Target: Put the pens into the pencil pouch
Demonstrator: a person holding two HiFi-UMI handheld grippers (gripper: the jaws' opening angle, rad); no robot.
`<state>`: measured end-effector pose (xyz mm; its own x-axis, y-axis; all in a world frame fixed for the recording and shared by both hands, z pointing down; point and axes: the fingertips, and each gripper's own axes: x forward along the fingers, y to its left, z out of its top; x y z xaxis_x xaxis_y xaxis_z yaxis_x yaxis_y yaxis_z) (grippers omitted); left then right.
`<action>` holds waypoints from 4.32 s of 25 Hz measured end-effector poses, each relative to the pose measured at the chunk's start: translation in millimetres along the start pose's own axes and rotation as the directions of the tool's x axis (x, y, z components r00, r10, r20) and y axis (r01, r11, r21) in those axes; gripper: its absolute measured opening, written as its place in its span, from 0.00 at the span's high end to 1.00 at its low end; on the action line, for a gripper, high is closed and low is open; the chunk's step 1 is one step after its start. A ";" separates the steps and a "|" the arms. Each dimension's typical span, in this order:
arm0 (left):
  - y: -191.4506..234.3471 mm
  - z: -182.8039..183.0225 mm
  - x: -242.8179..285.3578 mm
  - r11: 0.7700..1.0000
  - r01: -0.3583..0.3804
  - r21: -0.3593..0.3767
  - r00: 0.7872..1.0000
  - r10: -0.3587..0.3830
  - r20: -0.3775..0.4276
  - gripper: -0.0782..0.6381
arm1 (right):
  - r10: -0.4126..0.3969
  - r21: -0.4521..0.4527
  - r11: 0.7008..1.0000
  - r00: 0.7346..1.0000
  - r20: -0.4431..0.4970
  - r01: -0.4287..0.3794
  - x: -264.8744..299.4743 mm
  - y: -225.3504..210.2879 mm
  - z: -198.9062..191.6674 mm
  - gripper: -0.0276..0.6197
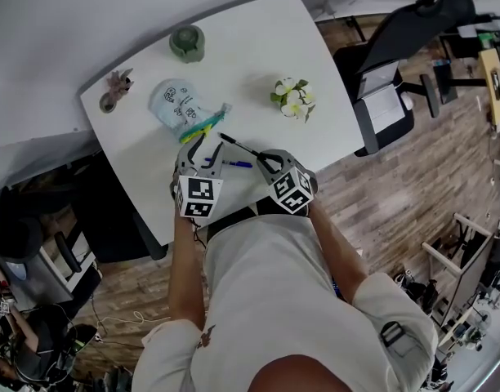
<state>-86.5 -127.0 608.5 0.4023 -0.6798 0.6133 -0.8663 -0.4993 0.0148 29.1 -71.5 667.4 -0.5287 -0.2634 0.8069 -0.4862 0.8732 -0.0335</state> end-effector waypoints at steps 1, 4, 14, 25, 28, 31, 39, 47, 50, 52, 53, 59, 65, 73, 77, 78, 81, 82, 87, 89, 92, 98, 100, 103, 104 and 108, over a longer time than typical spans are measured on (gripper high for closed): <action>6.5 -1.3 -0.5 1.000 -0.017 0.005 1.000 0.017 -0.005 0.63 | 0.001 -0.001 1.000 1.000 0.002 -0.001 0.0 0.3 2.3 0.89; 24.3 -4.0 -2.0 0.998 -0.059 0.020 0.998 0.060 -0.019 0.62 | 0.004 -0.003 1.000 1.000 0.009 -0.004 -0.5 1.3 8.4 0.89; 62.9 -32.8 13.8 0.991 -0.086 0.102 0.985 0.100 -0.140 0.60 | 0.017 -0.021 1.000 0.999 0.028 -0.016 2.5 5.0 28.4 0.89; 69.8 -47.3 18.4 0.998 -0.033 0.057 0.979 0.044 -0.200 0.87 | 0.037 -0.050 0.998 0.998 0.051 -0.034 8.6 14.7 49.2 0.89; 65.3 -41.7 13.8 0.999 -0.028 0.025 0.984 0.032 -0.177 0.87 | 0.041 -0.043 0.998 0.997 0.071 -0.038 8.2 15.5 58.2 0.89; 61.5 -39.2 9.0 1.000 -0.025 -0.002 0.987 0.024 -0.161 0.87 | 0.043 -0.038 0.998 0.995 0.090 -0.040 8.3 16.1 68.1 0.89; 53.1 -36.0 -1.6 0.997 -0.032 -0.074 0.992 0.022 -0.125 0.88 | 0.058 -0.027 0.998 0.988 0.142 -0.055 15.5 21.4 90.3 0.89; 47.5 -26.7 -7.1 0.989 -0.029 -0.144 0.996 0.017 -0.085 0.88 | 0.082 0.021 0.996 0.973 0.214 -0.089 36.6 28.7 113.2 0.89; 45.2 -27.3 -7.5 0.986 -0.030 -0.164 0.997 0.017 -0.077 0.88 | 0.086 0.030 0.995 0.969 0.233 -0.096 46.8 31.6 120.3 0.89; 45.1 -27.7 -7.8 0.983 -0.032 -0.178 0.997 0.020 -0.069 0.88 | 0.081 0.024 0.996 0.969 0.235 -0.089 53.1 32.4 124.1 0.89; 45.3 -27.6 -7.8 0.982 -0.032 -0.185 0.998 0.021 -0.064 0.88 | 0.080 0.022 0.996 0.968 0.236 -0.087 56.2 32.6 126.1 0.89; 45.5 -27.0 -6.4 0.974 -0.022 -0.226 0.999 0.012 -0.050 0.88 | 0.071 0.030 0.996 0.964 0.255 -0.081 74.4 32.5 134.4 0.89; 43.1 -35.1 -1.5 0.971 -0.023 -0.237 0.997 0.005 -0.073 0.88 | 0.046 0.036 0.998 0.974 0.222 -0.055 91.7 31.0 121.8 0.87; 41.1 -42.6 3.2 0.976 -0.033 -0.217 0.995 0.011 -0.102 0.88 | 0.040 0.018 0.999 0.977 0.211 -0.045 81.7 29.0 113.9 0.78; 41.5 -44.9 3.5 0.978 -0.037 -0.204 0.994 0.015 -0.107 0.88 | 0.022 -0.005 1.000 0.978 0.208 -0.022 63.6 26.3 104.0 0.77; 41.5 -45.3 3.1 0.979 -0.037 -0.201 0.994 0.015 -0.108 0.88 | 0.017 -0.010 1.000 0.979 0.201 -0.016 59.9 26.0 99.4 0.77; 40.7 -45.4 1.2 0.983 -0.037 -0.182 0.993 0.016 -0.114 0.88 | 0.007 -0.018 1.000 0.984 0.180 -0.003 52.3 24.8 83.5 0.77; 40.5 -45.4 0.8 0.984 -0.039 -0.175 0.993 0.018 -0.116 0.88 | 0.004 -0.018 1.000 0.985 0.175 -0.001 50.1 24.0 78.4 0.77; 40.2 -47.8 1.6 0.987 -0.047 -0.151 0.992 0.028 -0.125 0.88 | 0.005 -0.022 1.000 0.989 0.148 -0.002 37.2 21.1 53.4 0.76; 39.6 -48.7 2.0 0.988 -0.047 -0.147 0.991 0.028 -0.129 0.88 | 0.018 -0.029 0.999 0.991 0.135 -0.014 32.6 21.4 43.7 0.75; 39.6 -49.8 1.7 0.989 -0.043 -0.145 0.991 0.024 -0.132 0.88 | 0.048 -0.029 0.999 0.991 0.122 -0.045 29.0 24.5 31.2 0.74; 39.2 -49.8 1.1 0.990 -0.037 -0.135 0.991 0.019 -0.134 0.88 | 0.097 -0.047 0.995 0.993 0.072 -0.093 28.9 36.9 10.3 0.73; 38.7 -50.7 1.2 0.990 -0.036 -0.133 0.991 0.017 -0.136 0.88 | 0.108 -0.051 0.993 0.993 0.052 -0.105 31.6 41.5 3.4 0.73; 38.9 -51.8 1.6 0.991 -0.036 -0.131 0.990 0.017 -0.140 0.88 | 0.102 -0.049 0.994 0.994 0.032 -0.101 36.1 43.7 -3.5 0.75; 38.9 -52.1 1.5 0.991 -0.036 -0.130 0.990 0.017 -0.141 0.88 | 0.094 -0.054 0.994 0.995 0.030 -0.092 37.0 43.3 -4.5 0.76; 38.8 -52.5 1.2 0.991 -0.036 -0.128 0.990 0.017 -0.141 0.88 | 0.079 -0.126 0.989 0.997 0.008 -0.077 38.3 44.9 -4.7 0.81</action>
<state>-135.1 -119.0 651.3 0.3413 -0.6057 0.7188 -0.9110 -0.4016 0.0942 -9.7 -40.5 699.6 -0.5708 -0.1972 0.7971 -0.3524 0.9356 -0.0209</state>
